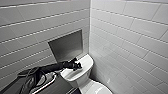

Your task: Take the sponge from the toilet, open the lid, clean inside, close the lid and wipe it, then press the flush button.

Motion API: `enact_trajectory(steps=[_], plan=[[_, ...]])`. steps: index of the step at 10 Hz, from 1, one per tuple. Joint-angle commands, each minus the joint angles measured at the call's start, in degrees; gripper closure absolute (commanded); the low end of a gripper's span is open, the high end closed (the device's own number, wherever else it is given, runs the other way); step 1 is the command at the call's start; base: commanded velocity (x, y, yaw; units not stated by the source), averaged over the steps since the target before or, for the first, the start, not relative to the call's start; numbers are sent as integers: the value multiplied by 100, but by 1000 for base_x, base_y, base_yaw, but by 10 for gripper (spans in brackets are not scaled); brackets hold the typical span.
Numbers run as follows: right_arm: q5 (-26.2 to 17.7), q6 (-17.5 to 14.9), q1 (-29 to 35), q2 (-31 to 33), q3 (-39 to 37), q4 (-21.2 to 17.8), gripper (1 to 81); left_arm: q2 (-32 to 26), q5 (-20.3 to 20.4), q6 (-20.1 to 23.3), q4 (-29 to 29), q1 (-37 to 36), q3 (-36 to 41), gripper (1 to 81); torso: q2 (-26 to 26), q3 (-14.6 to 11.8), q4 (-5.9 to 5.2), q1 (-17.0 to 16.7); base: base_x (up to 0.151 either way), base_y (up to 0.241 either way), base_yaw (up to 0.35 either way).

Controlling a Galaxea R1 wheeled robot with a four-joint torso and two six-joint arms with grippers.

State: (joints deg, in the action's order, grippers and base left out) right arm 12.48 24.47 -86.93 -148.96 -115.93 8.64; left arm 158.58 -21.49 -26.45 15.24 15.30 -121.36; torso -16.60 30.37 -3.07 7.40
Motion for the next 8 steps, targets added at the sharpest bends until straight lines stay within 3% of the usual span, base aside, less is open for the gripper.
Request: enact_trajectory(steps=[1,8], plan=[[-317,-3,22,100,107,-38,811,-45,-118,0,67,-1025,-89,811,0,0,0,0,0,0,0],[-317,-3,39,92,142,-38,811,297,-74,26,58,-1130,-1038,811,0,2,0,2,0,0,0]])
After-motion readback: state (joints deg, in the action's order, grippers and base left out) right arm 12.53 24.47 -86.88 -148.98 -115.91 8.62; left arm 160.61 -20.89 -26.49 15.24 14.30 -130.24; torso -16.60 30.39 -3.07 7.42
